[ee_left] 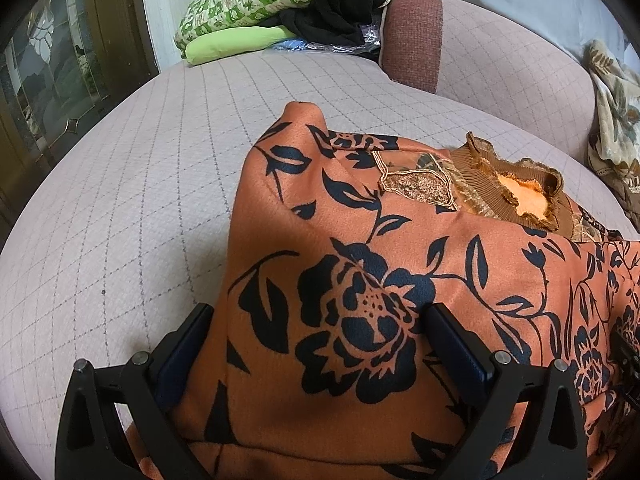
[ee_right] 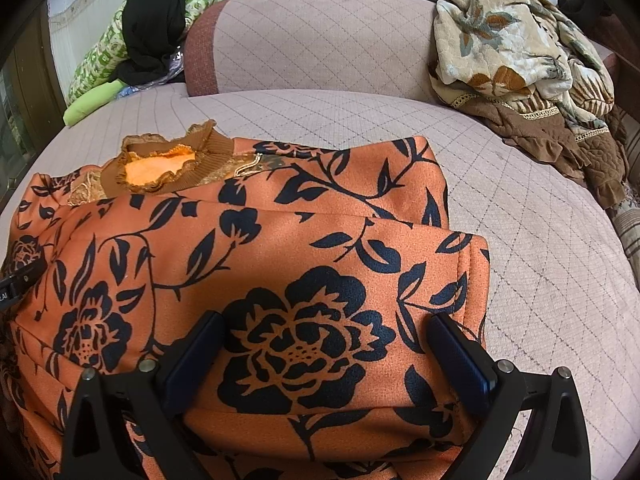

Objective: Fold small clothes

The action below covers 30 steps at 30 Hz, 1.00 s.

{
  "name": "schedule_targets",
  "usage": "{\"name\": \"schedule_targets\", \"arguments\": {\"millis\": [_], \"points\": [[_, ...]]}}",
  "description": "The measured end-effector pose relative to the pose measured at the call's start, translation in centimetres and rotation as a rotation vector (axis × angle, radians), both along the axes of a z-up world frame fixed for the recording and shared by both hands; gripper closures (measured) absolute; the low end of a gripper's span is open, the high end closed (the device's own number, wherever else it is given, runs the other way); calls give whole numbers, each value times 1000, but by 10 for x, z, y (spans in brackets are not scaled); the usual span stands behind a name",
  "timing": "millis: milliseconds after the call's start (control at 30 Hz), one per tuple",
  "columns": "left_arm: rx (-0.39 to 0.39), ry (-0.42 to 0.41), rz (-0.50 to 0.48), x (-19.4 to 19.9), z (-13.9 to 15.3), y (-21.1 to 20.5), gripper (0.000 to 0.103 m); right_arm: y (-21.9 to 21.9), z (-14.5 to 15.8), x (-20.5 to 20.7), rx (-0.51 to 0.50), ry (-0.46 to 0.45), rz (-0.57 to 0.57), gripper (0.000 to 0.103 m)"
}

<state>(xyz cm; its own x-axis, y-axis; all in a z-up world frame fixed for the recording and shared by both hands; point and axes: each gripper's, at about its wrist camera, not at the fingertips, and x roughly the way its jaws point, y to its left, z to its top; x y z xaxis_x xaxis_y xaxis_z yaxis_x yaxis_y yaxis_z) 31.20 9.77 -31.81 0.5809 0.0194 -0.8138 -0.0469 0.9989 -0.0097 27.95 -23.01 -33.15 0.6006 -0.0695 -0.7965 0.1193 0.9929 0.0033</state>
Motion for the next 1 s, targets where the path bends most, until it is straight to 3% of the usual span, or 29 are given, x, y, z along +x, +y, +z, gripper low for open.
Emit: {"name": "schedule_targets", "arguments": {"millis": [167,233,433,500,600,667,767,900,933,1000], "points": [[39,-9,24,0,7,-3,0,2,2,-2,-9,-2,-3,1],[82,-59,53,-6,19,-5,0,3,4,-2,-12,-1,-7,1],[102,-232,-9,-31,57,-20,0,8,17,-10,-18,9,1,0],[104,-208,-43,-33,57,-29,0,10,26,-15,-27,-8,29,0],[34,-120,-91,-32,49,-34,0,6,40,-24,-7,-54,31,1],[39,-17,-98,-24,34,-38,0,-1,47,-31,23,-83,10,1],[73,58,-109,-16,13,-42,0,-11,42,-34,52,-59,-3,1],[109,43,-122,-19,13,-48,0,-20,9,-25,59,99,-37,4],[100,43,-118,-19,14,-47,0,-26,9,-27,102,77,-56,6],[88,-15,-86,-28,26,-46,0,-33,18,-28,127,53,-87,22]]}}
